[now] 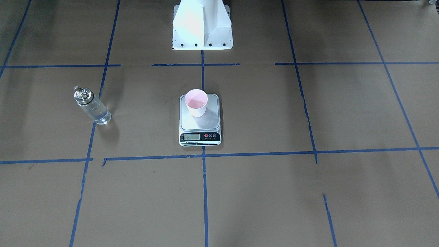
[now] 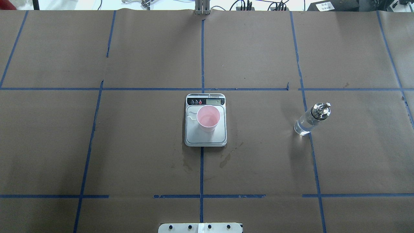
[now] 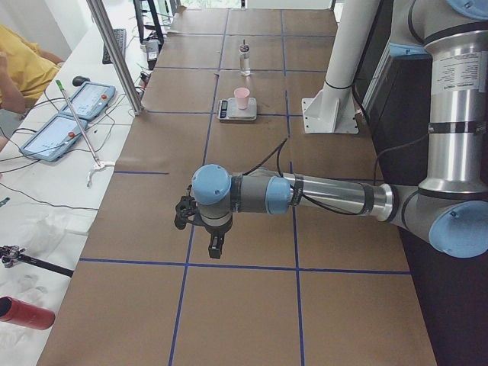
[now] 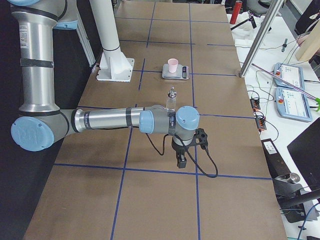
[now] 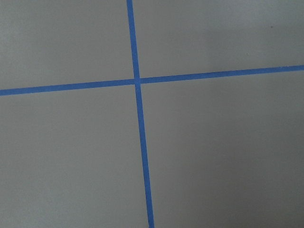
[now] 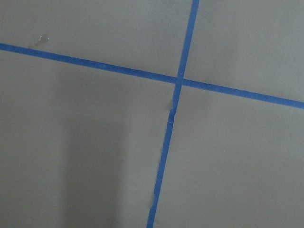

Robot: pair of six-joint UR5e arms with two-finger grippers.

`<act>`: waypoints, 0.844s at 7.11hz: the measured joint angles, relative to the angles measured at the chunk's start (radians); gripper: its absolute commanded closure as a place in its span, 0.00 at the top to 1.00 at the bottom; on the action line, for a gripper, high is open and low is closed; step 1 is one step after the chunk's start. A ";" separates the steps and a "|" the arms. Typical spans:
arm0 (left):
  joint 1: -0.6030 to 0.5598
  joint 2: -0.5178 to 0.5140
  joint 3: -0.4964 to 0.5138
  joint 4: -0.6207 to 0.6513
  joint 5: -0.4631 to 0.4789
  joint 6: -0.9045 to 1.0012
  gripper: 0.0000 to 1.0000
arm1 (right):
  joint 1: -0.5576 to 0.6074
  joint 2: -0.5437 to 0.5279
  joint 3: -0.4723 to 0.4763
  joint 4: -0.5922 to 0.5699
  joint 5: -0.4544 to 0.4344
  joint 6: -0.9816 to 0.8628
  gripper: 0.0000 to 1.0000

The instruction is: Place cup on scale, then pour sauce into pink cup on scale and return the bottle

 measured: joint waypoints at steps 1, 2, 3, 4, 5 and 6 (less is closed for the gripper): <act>0.001 -0.002 -0.001 0.002 0.019 0.000 1.00 | 0.000 -0.001 0.002 0.000 0.001 0.001 1.00; 0.001 -0.003 -0.001 0.003 0.052 0.000 1.00 | 0.000 0.000 0.005 0.000 0.002 0.001 1.00; 0.001 -0.002 -0.002 0.006 0.083 0.001 1.00 | -0.001 0.003 0.007 0.001 0.003 0.000 1.00; 0.001 -0.001 -0.004 0.010 0.094 0.001 1.00 | -0.003 0.008 0.007 0.002 0.004 0.000 1.00; 0.001 -0.001 -0.006 0.011 0.096 0.001 1.00 | -0.006 0.011 0.007 0.002 0.003 -0.001 1.00; 0.001 -0.003 -0.005 0.011 0.096 0.001 1.00 | -0.007 0.012 0.005 0.002 0.000 -0.001 1.00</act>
